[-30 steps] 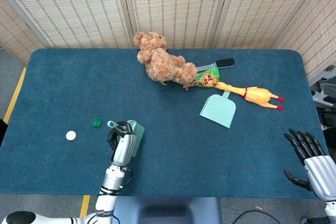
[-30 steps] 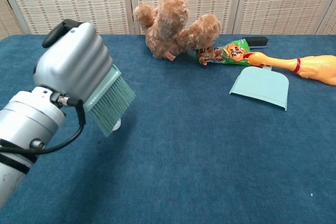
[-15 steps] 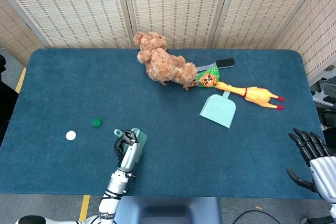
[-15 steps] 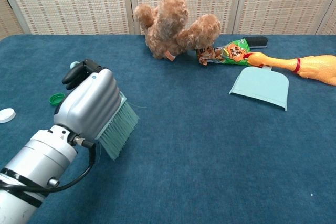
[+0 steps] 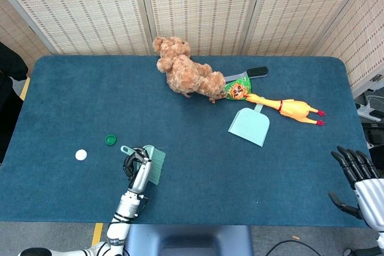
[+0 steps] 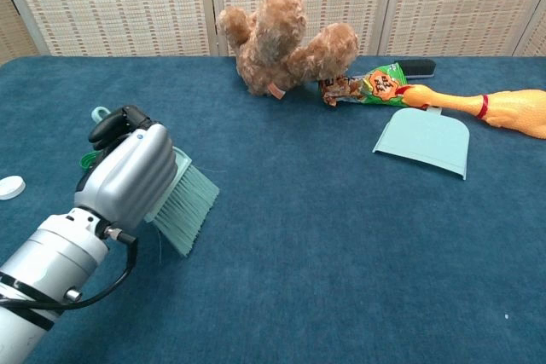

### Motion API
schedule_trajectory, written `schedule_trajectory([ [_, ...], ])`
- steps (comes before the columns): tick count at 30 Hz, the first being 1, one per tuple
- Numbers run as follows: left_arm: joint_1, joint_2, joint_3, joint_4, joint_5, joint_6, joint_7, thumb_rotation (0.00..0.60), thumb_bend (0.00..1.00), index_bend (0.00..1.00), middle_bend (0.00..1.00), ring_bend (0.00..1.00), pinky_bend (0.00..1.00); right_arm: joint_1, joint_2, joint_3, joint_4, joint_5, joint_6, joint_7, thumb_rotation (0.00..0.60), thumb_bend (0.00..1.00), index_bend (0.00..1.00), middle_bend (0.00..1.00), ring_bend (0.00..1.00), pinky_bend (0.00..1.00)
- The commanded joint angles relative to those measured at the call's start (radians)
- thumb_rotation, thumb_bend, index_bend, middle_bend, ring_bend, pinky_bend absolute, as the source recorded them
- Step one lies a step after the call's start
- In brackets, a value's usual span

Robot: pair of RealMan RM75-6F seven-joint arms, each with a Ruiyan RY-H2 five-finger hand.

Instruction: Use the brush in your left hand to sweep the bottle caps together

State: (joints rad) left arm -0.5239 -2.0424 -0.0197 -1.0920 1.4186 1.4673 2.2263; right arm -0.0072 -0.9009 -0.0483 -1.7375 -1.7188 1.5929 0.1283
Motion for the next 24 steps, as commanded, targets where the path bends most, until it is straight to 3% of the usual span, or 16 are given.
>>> schedule_trajectory([
  [1, 0.009, 0.006, 0.011, 0.054, 0.011, -0.004, -0.002, 0.6, 0.52, 0.93, 1.0, 0.79, 0.83, -0.001, -0.001, -0.001, -0.002, -0.003, 0.0, -0.004, 0.6, 0.2, 0.0, 0.0, 0.0, 0.0],
  [24, 0.021, -0.017, -0.036, 0.325, 0.028, -0.007, -0.056, 0.6, 0.53, 0.93, 1.0, 0.79, 0.83, -0.005, -0.002, -0.001, -0.008, -0.006, 0.003, -0.021, 0.6, 0.2, 0.0, 0.0, 0.0, 0.0],
])
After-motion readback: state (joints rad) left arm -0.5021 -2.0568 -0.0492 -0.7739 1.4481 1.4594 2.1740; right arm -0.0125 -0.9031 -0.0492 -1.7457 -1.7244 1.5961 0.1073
